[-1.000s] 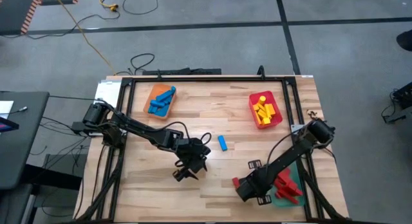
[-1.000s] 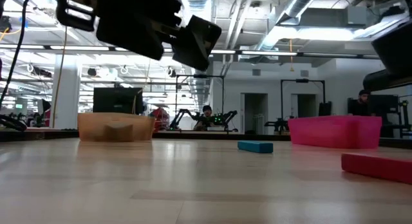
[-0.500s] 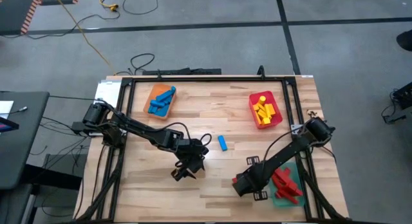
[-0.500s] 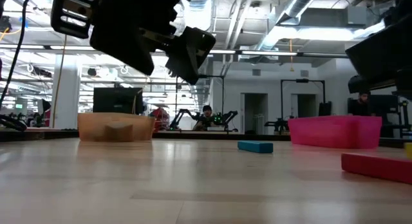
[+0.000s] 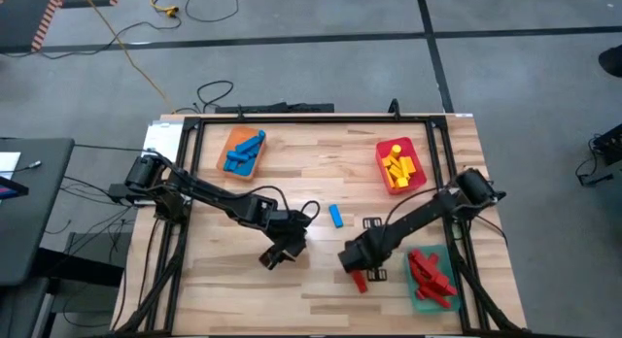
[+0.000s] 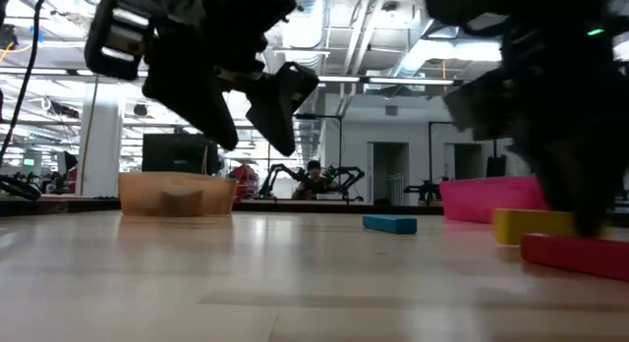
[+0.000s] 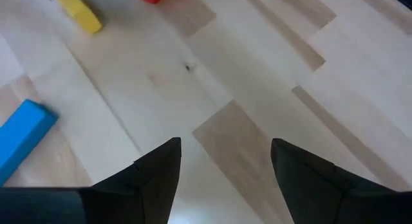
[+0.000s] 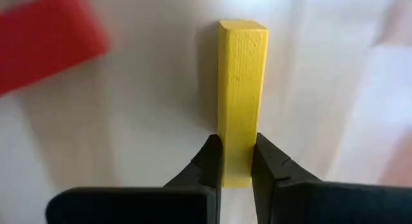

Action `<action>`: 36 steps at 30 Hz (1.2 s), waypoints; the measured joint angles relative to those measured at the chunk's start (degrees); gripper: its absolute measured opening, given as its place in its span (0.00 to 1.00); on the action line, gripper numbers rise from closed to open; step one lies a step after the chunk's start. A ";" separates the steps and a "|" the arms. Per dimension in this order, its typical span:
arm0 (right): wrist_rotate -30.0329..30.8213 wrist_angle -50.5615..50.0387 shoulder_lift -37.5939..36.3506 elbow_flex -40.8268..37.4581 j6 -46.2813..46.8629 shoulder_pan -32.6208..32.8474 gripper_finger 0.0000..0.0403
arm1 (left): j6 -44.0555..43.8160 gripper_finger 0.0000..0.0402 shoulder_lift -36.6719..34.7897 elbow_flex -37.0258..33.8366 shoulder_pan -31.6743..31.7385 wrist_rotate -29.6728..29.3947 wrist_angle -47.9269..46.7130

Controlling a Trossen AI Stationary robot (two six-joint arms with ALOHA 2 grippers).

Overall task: Sort blocks
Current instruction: Put the yellow rectangle block into the red bin

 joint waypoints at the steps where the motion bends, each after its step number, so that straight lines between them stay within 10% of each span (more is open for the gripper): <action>1: 1.08 0.59 -0.15 0.01 -0.14 -0.58 0.14 | 0.01 0.59 0.00 0.00 0.21 -0.12 -0.22; 16: 13.38 3.84 -13.86 0.03 -0.56 -5.52 0.14 | 0.11 0.59 0.00 0.00 7.06 -0.40 10.83; 36: 17.15 -27.94 -24.44 -0.68 14.41 -28.43 0.14 | 6.15 0.59 0.00 0.00 9.19 7.80 6.85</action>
